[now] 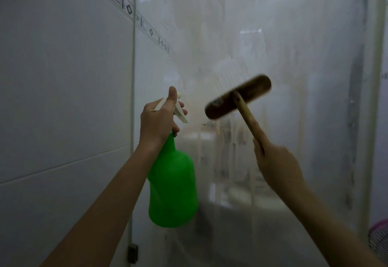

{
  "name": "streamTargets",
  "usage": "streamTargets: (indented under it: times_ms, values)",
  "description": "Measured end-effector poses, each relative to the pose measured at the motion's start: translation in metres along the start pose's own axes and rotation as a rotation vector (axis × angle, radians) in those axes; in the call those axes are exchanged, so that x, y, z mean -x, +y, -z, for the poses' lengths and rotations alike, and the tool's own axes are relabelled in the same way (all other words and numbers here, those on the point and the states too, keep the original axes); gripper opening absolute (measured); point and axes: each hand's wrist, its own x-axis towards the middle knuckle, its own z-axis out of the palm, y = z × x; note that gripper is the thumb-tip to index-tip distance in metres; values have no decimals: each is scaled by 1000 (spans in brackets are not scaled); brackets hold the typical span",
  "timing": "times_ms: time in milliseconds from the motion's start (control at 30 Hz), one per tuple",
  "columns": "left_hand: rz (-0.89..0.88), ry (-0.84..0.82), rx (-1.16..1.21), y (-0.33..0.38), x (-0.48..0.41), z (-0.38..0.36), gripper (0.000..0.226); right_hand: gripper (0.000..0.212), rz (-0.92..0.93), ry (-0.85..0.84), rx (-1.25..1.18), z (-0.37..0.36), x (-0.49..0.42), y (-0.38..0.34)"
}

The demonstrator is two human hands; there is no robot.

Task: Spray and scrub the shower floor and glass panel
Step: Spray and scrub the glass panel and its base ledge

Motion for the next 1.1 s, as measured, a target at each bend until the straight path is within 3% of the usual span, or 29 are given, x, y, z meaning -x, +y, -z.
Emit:
streamTargets:
  times_ms: [100,300,533,733,933,1100]
  values:
    - [-12,-21,-13,2,2,-7,45,60,-2,-13,-7,4,29,19]
    - [8,-41,14,5,9,-23,50,54,-7,165,-53,43,-89,7]
    - [21,-70,62,-1,20,-40,49,67,-245,27,-143,17,86,67]
    - [36,-89,86,3,32,-63,46,54,-136,240,-109,57,-41,66]
    - [33,-142,105,-2,42,-77,45,58,-193,131,-204,32,59,80]
    - [24,-146,94,-4,43,-84,46,52,-151,244,-167,72,-47,85]
